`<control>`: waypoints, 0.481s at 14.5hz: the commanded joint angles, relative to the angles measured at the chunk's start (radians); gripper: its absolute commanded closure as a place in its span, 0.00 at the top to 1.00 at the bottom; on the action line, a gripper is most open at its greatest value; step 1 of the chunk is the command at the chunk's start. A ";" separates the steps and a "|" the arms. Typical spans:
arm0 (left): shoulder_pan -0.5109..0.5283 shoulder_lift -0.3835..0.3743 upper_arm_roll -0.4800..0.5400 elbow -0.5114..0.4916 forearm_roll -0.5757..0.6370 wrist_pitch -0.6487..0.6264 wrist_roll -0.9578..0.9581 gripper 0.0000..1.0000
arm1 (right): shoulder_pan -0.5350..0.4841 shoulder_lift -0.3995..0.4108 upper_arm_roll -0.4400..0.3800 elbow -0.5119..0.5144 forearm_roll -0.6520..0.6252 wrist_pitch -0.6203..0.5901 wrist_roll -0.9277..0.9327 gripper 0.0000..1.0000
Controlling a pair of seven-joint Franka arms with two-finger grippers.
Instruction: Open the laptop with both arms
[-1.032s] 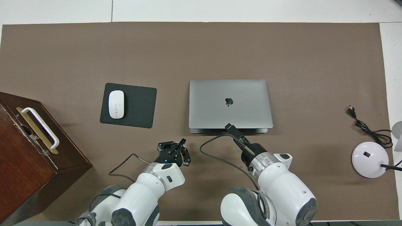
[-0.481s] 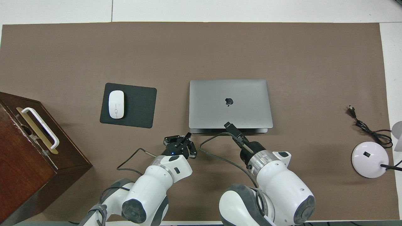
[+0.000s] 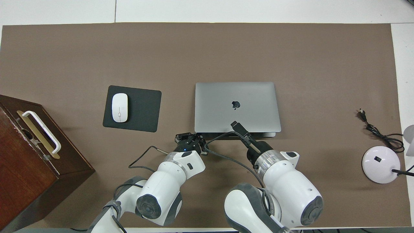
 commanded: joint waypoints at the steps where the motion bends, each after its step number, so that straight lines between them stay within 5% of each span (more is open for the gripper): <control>1: -0.018 0.030 0.013 0.030 -0.032 0.018 0.001 0.00 | -0.029 0.019 0.003 0.037 0.034 -0.018 -0.056 1.00; 7: -0.012 0.061 0.015 0.052 -0.032 0.018 0.001 0.00 | -0.046 0.065 0.004 0.083 0.034 -0.026 -0.074 1.00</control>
